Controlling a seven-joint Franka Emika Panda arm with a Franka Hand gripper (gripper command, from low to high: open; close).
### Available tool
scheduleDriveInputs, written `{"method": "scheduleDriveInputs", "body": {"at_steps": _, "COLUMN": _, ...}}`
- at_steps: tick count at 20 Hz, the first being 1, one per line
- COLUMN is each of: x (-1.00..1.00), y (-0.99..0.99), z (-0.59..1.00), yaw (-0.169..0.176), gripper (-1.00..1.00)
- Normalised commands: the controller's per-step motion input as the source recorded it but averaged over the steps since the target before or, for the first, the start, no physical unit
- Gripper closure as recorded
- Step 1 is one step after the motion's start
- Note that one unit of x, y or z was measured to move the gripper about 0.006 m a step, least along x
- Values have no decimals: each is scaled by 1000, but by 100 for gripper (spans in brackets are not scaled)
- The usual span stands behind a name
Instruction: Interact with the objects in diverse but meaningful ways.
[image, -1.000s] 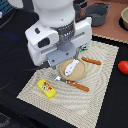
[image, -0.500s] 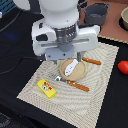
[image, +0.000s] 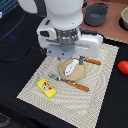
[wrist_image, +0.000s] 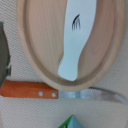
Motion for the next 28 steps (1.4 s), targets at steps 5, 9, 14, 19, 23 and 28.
{"method": "scheduleDriveInputs", "body": {"at_steps": 5, "x": 422, "y": 313, "z": -67, "yaw": -88, "gripper": -100}}
{"method": "scheduleDriveInputs", "body": {"at_steps": 9, "x": 250, "y": 168, "z": -164, "yaw": -64, "gripper": -100}}
{"method": "scheduleDriveInputs", "body": {"at_steps": 14, "x": 61, "y": -4, "z": -327, "yaw": -41, "gripper": -100}}
{"method": "scheduleDriveInputs", "body": {"at_steps": 19, "x": 0, "y": -49, "z": -436, "yaw": -30, "gripper": -100}}
{"method": "scheduleDriveInputs", "body": {"at_steps": 23, "x": -6, "y": -55, "z": -486, "yaw": -27, "gripper": -100}}
{"method": "scheduleDriveInputs", "body": {"at_steps": 28, "x": -1, "y": -4, "z": -440, "yaw": -26, "gripper": 100}}
